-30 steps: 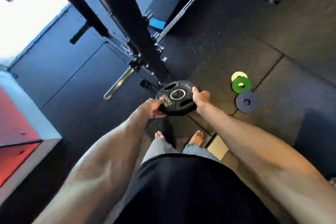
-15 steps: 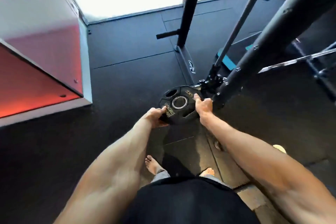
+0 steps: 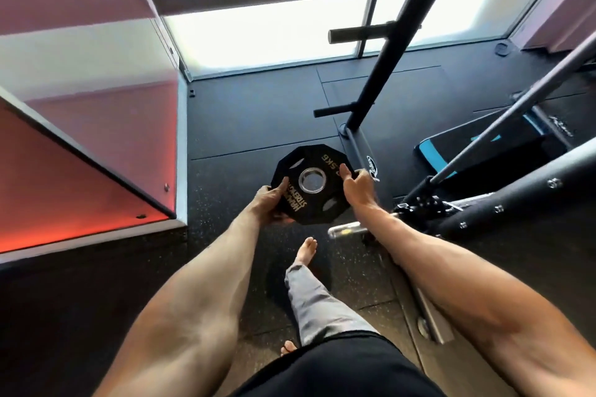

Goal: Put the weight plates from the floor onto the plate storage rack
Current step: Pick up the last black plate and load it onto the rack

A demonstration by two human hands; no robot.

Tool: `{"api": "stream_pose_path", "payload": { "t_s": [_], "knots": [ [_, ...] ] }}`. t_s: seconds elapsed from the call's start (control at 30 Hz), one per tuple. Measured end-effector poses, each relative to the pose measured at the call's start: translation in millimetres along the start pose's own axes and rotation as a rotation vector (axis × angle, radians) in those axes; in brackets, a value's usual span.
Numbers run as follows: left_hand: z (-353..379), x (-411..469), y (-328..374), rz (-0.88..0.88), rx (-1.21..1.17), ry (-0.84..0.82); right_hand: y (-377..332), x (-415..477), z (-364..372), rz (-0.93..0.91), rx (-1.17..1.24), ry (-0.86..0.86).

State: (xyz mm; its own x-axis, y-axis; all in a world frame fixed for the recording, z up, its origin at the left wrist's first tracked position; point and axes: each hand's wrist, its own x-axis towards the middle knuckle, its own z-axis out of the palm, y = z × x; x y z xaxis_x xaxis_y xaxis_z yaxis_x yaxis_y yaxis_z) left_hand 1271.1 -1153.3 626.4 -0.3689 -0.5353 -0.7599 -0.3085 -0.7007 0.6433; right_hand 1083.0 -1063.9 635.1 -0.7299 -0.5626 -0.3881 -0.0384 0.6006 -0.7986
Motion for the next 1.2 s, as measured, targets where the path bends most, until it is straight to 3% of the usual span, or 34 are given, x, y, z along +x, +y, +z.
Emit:
{"api": "stream_pose_path", "payload": {
  "t_s": [0.23, 0.57, 0.87, 1.2],
  "knots": [
    [-43, 106, 116, 0.109, 0.139, 0.054, -56, 105, 55, -0.005, -0.048, -0.001],
    [-41, 218, 275, 0.229, 0.31, -0.026, -157, 234, 85, -0.01, -0.001, 0.063],
    [-22, 335, 428, 0.337, 0.756, -0.281, -203, 331, 105, 0.027, 0.065, 0.225],
    [25, 427, 539, 0.517, 1.182, -0.596, -250, 382, 129, 0.186, 0.18, 0.564]
  ]
}}
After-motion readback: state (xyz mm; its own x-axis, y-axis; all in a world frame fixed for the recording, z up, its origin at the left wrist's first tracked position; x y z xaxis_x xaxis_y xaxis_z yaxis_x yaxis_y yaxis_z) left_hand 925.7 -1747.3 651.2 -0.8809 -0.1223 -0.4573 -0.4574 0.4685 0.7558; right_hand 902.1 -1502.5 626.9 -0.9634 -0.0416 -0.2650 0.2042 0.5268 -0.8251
